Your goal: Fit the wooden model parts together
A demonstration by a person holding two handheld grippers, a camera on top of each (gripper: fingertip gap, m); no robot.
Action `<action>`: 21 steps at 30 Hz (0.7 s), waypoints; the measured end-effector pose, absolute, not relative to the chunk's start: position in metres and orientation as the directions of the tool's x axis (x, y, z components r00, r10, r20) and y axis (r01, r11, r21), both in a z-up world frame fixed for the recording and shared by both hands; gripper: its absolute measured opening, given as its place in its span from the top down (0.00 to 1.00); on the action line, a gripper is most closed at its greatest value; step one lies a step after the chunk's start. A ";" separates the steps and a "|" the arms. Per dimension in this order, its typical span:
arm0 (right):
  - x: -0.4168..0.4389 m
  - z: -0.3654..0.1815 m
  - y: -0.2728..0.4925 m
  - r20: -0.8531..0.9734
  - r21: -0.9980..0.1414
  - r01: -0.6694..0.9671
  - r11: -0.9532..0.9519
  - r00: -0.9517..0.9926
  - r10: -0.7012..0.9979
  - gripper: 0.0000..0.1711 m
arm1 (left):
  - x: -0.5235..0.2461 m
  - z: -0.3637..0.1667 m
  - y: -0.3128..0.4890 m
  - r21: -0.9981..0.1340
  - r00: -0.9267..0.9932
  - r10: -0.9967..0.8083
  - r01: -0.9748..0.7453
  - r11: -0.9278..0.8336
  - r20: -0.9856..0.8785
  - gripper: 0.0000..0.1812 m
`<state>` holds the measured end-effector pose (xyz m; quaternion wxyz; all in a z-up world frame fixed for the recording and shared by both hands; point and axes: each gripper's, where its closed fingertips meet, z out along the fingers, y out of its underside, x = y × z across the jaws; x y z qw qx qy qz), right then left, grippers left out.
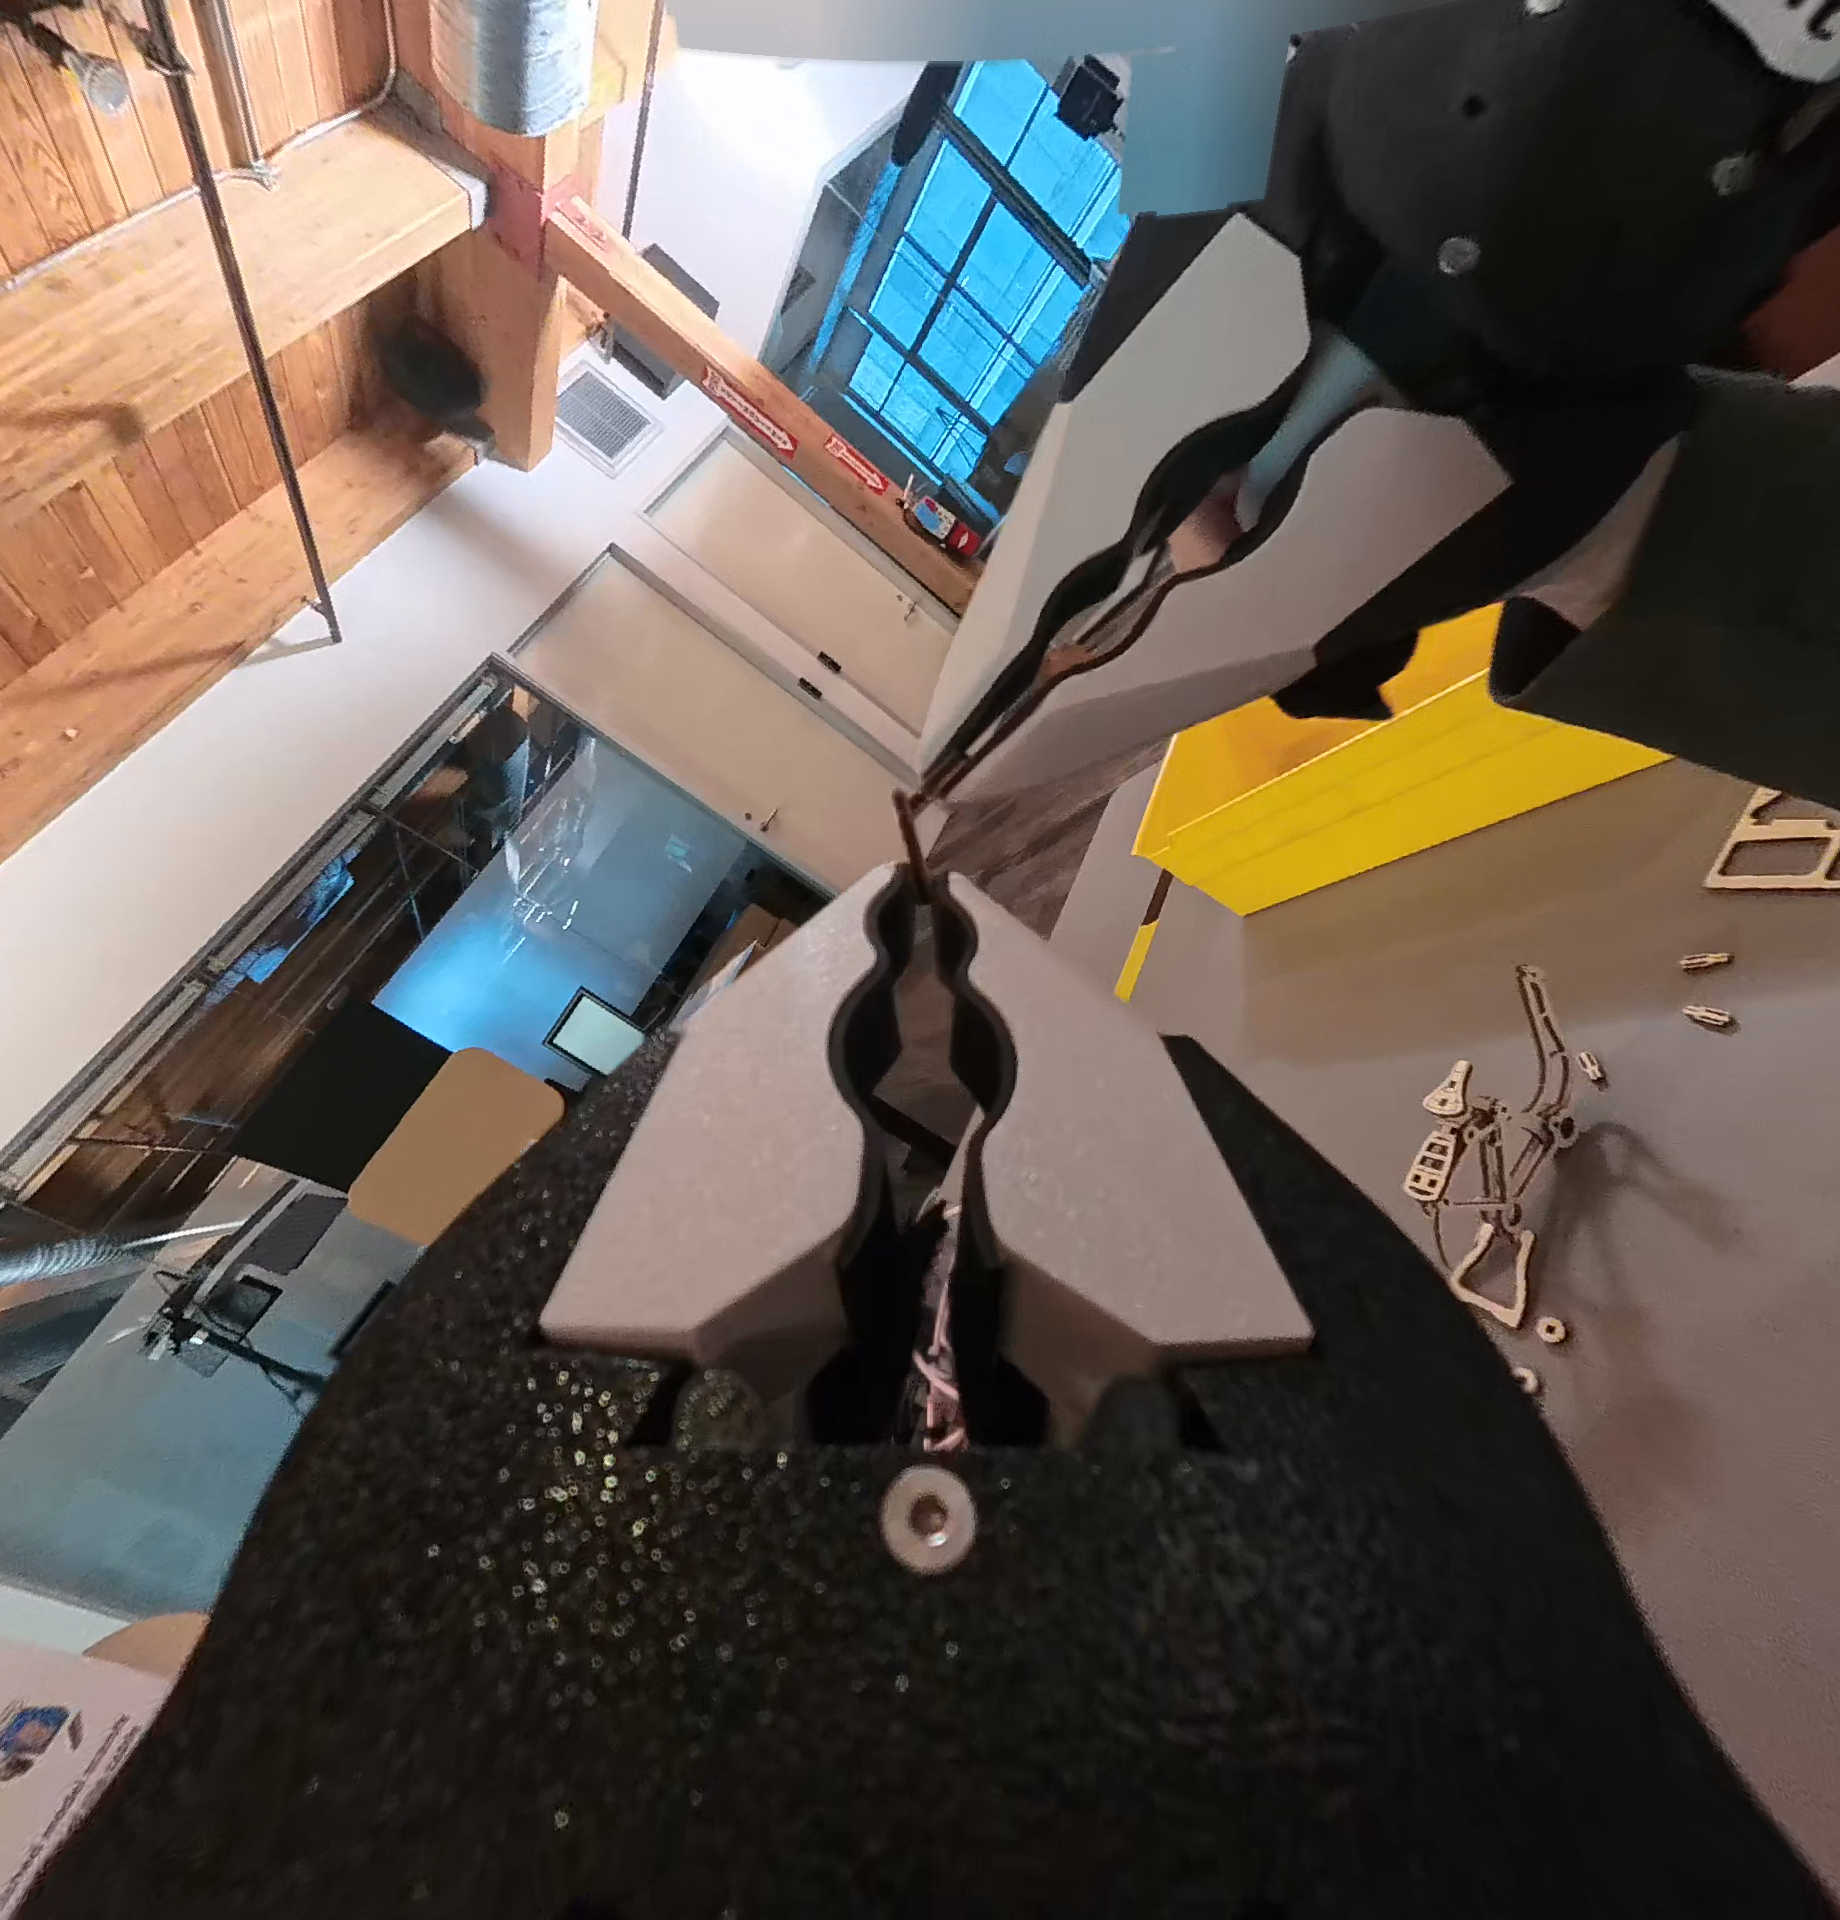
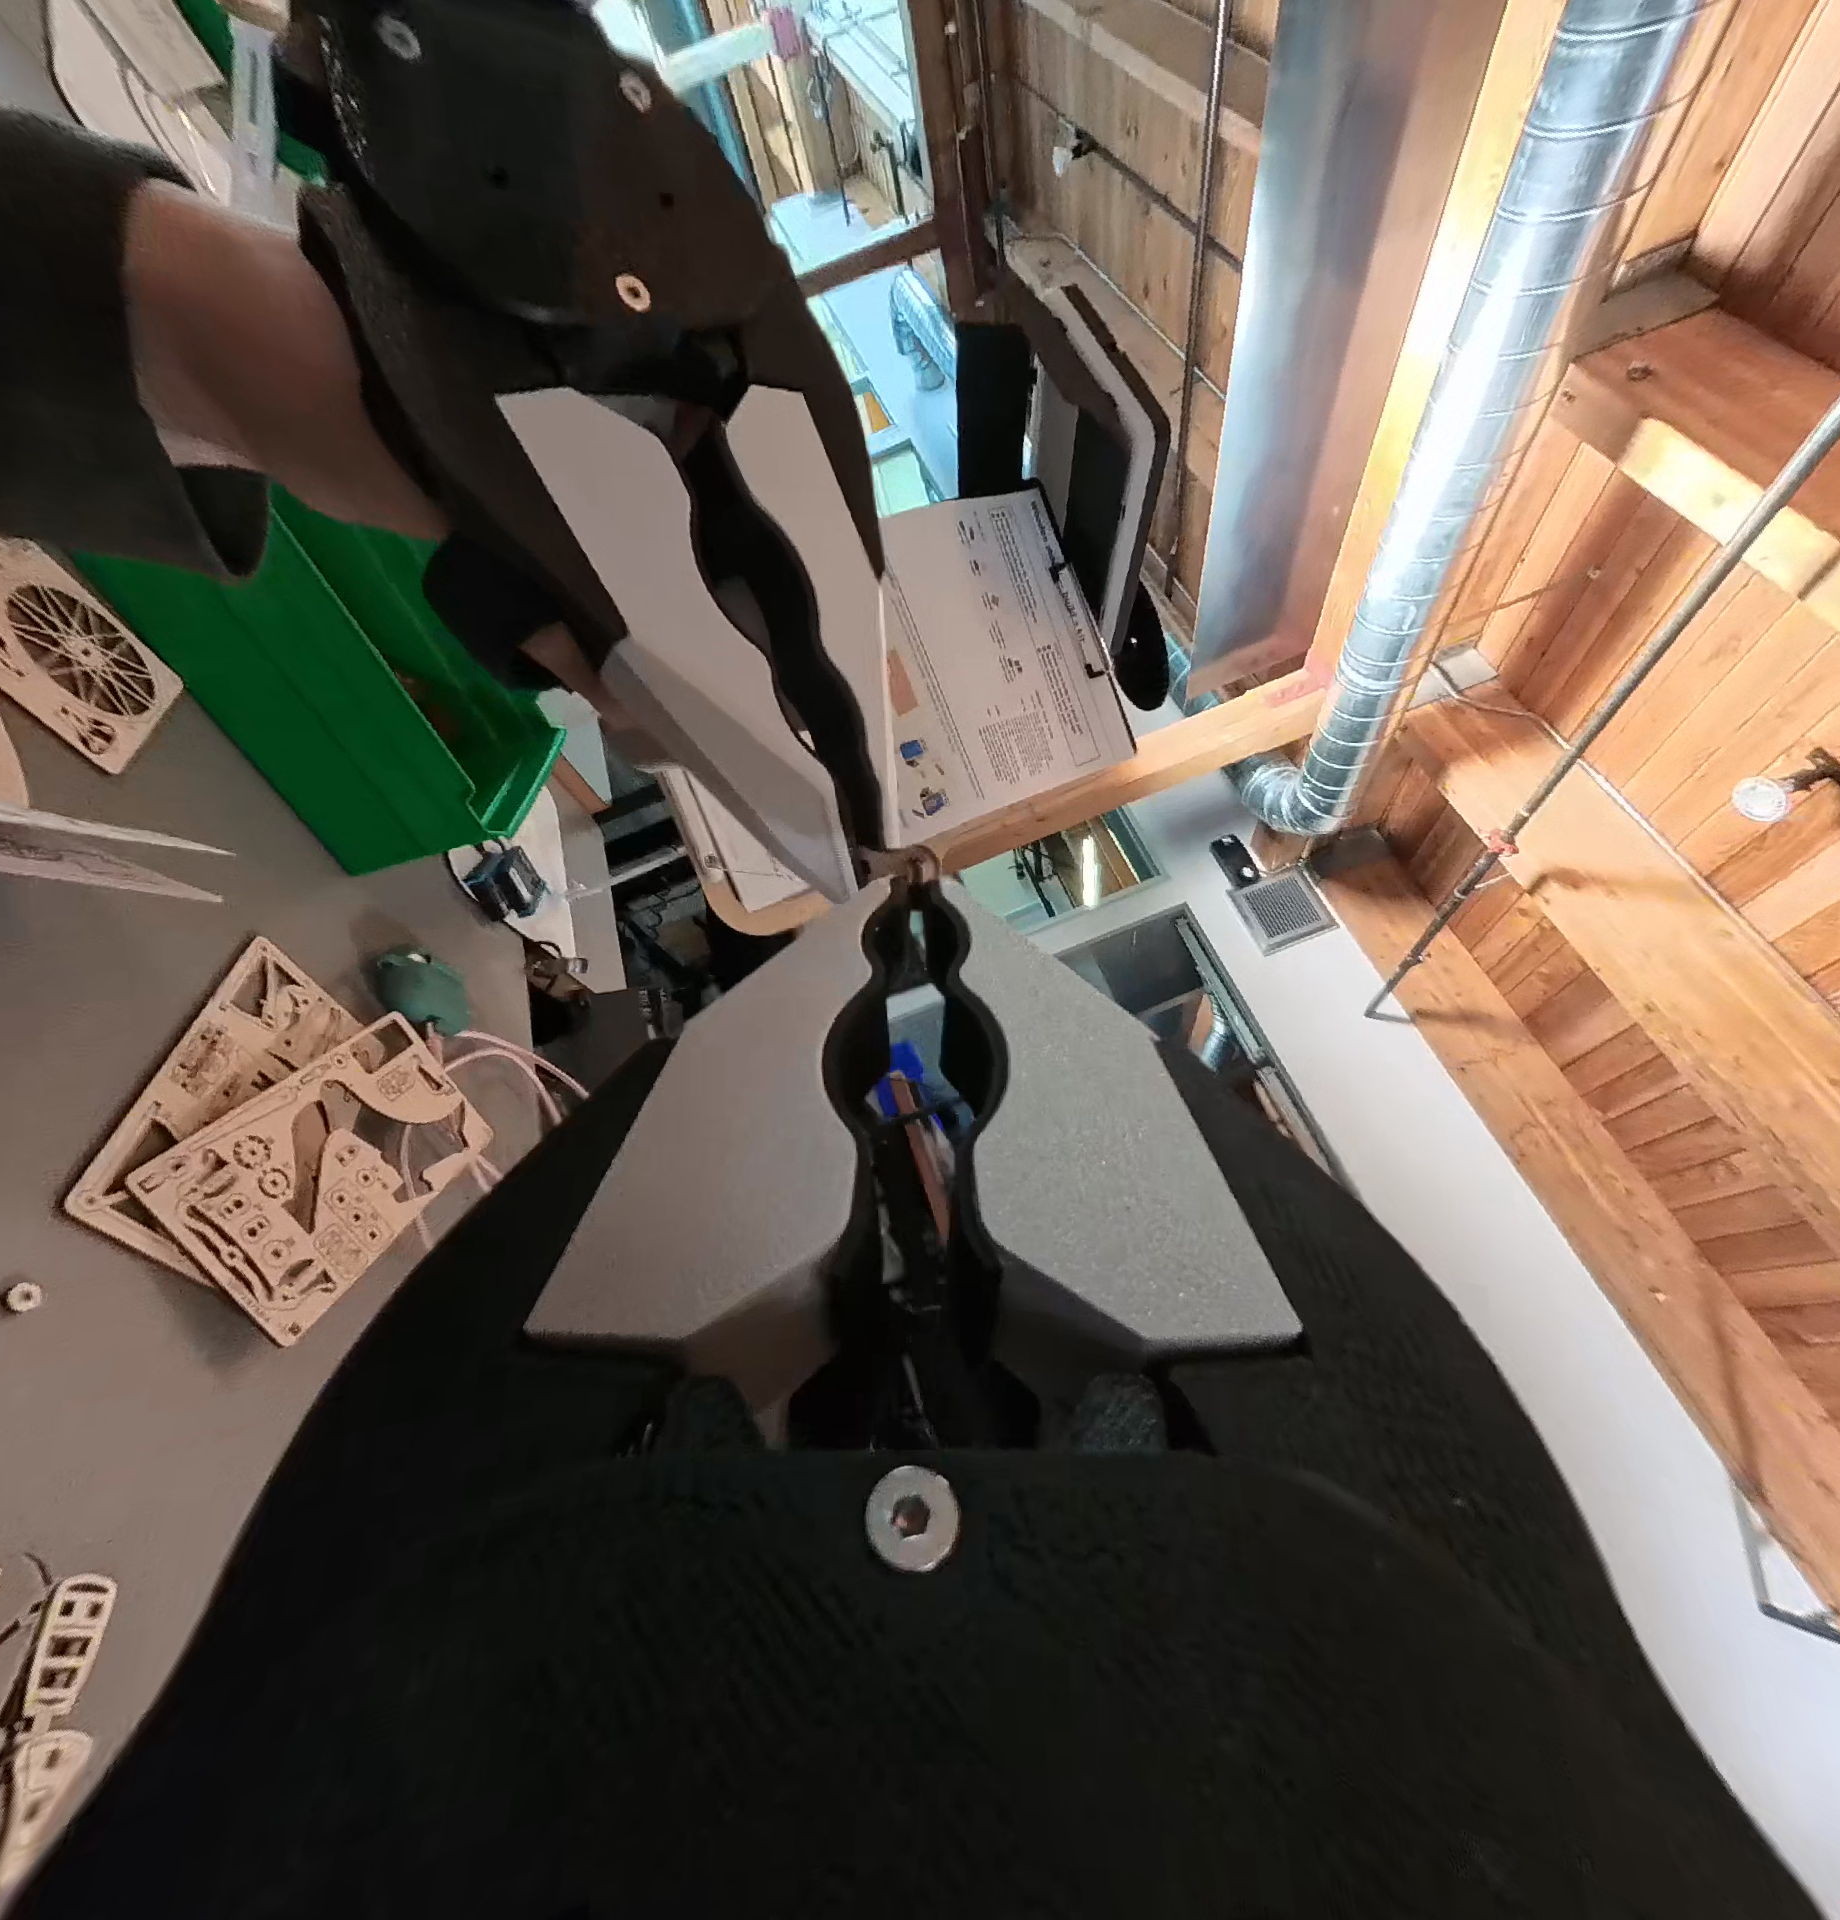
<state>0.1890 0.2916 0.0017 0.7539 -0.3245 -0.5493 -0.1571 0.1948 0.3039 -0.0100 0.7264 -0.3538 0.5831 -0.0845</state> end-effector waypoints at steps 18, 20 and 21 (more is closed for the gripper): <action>0.182 0.016 0.294 0.917 -0.271 0.652 0.708 0.398 -0.016 0.99 | 0.189 0.003 0.302 -0.590 0.374 -0.482 -0.267 0.762 -0.792 0.99; 0.181 0.015 0.293 0.923 -0.247 0.656 0.713 0.383 -0.032 1.00 | 0.189 0.003 0.302 -0.588 0.367 -0.483 -0.271 0.762 -0.795 0.99; 0.182 0.015 0.292 0.925 -0.235 0.658 0.716 0.377 -0.043 1.00 | 0.189 0.003 0.301 -0.585 0.366 -0.481 -0.269 0.765 -0.797 0.99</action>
